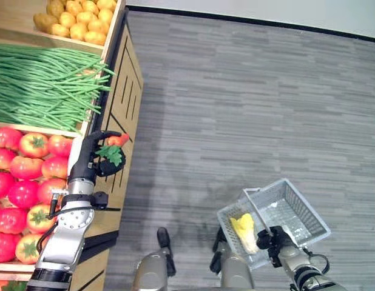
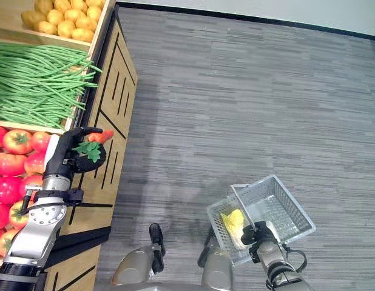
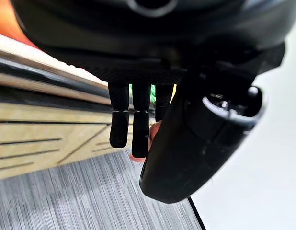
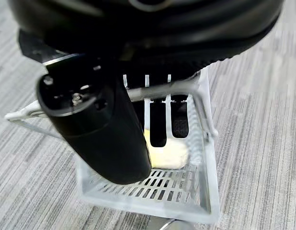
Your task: Get the vegetables into the basket
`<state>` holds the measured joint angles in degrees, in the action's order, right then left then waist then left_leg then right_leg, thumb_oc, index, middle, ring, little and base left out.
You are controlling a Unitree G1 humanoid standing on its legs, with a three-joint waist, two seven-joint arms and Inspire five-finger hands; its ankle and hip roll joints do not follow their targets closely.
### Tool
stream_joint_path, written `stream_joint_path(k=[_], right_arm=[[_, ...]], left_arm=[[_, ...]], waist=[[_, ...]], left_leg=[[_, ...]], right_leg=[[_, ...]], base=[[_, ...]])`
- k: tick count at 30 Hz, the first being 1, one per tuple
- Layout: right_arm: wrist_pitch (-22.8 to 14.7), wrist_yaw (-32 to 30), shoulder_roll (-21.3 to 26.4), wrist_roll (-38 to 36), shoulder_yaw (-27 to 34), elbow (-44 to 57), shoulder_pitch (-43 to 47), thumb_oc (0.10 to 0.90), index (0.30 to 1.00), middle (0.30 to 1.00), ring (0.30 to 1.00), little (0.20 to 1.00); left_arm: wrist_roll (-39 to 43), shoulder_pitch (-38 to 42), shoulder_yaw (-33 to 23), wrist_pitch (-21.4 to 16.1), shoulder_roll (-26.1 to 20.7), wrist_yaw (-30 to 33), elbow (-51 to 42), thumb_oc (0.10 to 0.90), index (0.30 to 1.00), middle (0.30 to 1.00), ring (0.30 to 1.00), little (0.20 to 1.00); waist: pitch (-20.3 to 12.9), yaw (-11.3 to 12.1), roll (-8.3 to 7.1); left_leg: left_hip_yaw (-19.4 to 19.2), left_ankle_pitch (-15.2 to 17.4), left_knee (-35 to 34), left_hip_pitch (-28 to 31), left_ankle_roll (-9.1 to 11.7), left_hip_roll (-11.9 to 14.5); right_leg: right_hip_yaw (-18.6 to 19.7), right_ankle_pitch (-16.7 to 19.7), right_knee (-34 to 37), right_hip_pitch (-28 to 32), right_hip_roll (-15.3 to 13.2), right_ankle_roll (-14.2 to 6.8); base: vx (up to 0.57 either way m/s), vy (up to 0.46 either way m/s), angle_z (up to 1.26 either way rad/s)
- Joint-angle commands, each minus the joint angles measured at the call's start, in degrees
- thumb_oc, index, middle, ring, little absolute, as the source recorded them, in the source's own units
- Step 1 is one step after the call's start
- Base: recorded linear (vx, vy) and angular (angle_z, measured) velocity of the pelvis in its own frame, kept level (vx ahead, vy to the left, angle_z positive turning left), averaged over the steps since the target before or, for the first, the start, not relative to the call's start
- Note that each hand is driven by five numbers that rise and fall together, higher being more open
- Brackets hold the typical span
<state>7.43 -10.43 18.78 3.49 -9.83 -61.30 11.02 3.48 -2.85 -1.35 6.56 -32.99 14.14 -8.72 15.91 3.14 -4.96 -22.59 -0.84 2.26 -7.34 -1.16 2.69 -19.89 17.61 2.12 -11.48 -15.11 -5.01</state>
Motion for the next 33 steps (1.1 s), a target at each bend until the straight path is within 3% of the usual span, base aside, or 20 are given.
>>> stream_joint_path(k=[1,9,14,20,22,23,29,33], right_arm=[[-0.56,-2.68,3.71,-1.96,-0.46,4.08,5.67,0.400,0.300,0.300,0.300,0.300],[0.69,-3.41,5.79,2.21,-7.43,12.56,17.14,0.400,0.300,0.300,0.300,0.300],[0.55,-4.34,4.23,2.89,-10.82,19.18,22.58,0.400,0.300,0.300,0.300,0.300],[1.10,-3.34,0.59,6.09,-16.28,24.76,27.48,0.400,0.300,0.300,0.300,0.300],[1.33,-3.21,0.65,6.57,-16.52,25.34,27.60,0.400,0.300,0.300,0.300,0.300],[2.07,-1.78,0.69,11.60,-18.93,26.35,29.58,0.400,0.300,0.300,0.300,0.300],[2.78,-0.24,0.62,23.09,-25.73,20.25,39.43,0.400,0.300,0.300,0.300,0.300],[2.86,1.09,-3.14,26.68,-29.61,13.13,45.41,0.400,0.300,0.300,0.300,0.300]], left_arm=[[-0.71,3.53,3.59,-3.37,0.82,-0.49,-0.94,0.400,0.300,0.300,0.300,0.300],[-4.78,13.88,11.80,-0.29,5.33,0.90,15.06,0.400,0.300,0.300,0.300,0.300],[-10.58,21.08,14.37,2.29,6.32,3.93,23.29,0.400,0.300,0.300,0.300,0.300],[-17.98,26.23,18.75,4.57,6.26,2.64,29.57,0.400,0.300,0.300,0.300,0.300],[-18.38,26.42,18.71,4.65,6.34,2.69,29.69,0.400,0.300,0.300,0.300,0.300],[-21.12,27.42,20.05,5.32,6.34,2.02,32.19,0.400,0.300,0.300,0.300,0.300],[-27.76,32.64,26.05,6.23,7.15,0.74,38.79,0.400,0.300,0.300,0.300,0.300],[-30.68,36.78,30.82,6.24,9.77,0.36,44.54,0.400,0.300,0.300,0.300,0.300]], waist=[[-4.50,0.10,1.53],[-7.22,-0.94,3.39],[-7.94,-1.44,4.86],[-9.02,-1.83,7.33],[-9.12,-1.99,7.49],[-9.37,-2.17,8.15],[-9.77,-2.64,9.99],[-9.72,-2.91,10.93]], left_leg=[[5.75,-2.04,-2.18,-1.48,6.22,2.68],[5.98,-3.61,-4.10,-0.66,7.26,3.10],[5.81,-4.56,-4.81,0.10,8.32,4.47],[4.40,-5.85,-5.86,1.28,9.43,5.98],[4.30,-6.20,-5.95,1.15,9.39,5.97],[4.11,-6.41,-6.07,1.45,9.78,6.49],[3.99,-6.56,-6.13,1.71,10.46,7.02],[4.17,-7.28,-6.29,1.06,10.66,7.17]], right_leg=[[0.96,-2.91,-2.60,4.10,-7.75,-10.00],[0.16,-4.86,-0.47,4.85,-7.67,-9.89],[0.63,-6.44,0.78,5.40,-6.44,-9.48],[2.01,-7.08,2.05,5.36,-4.98,-9.13],[2.25,-6.88,2.15,5.08,-4.92,-9.02],[2.38,-7.21,2.22,5.29,-4.54,-8.87],[3.15,-7.78,2.24,5.11,-3.77,-8.66],[3.52,-7.54,2.31,4.31,-3.43,-8.29]], base=[[-0.01,0.052,-0.11],[0.00,-0.031,0.04],[-0.01,-0.061,0.03],[0.01,-0.065,-0.06],[0.01,-0.042,-0.13],[0.02,-0.060,-0.10],[0.01,-0.041,-0.04],[0.00,-0.023,-0.04]])
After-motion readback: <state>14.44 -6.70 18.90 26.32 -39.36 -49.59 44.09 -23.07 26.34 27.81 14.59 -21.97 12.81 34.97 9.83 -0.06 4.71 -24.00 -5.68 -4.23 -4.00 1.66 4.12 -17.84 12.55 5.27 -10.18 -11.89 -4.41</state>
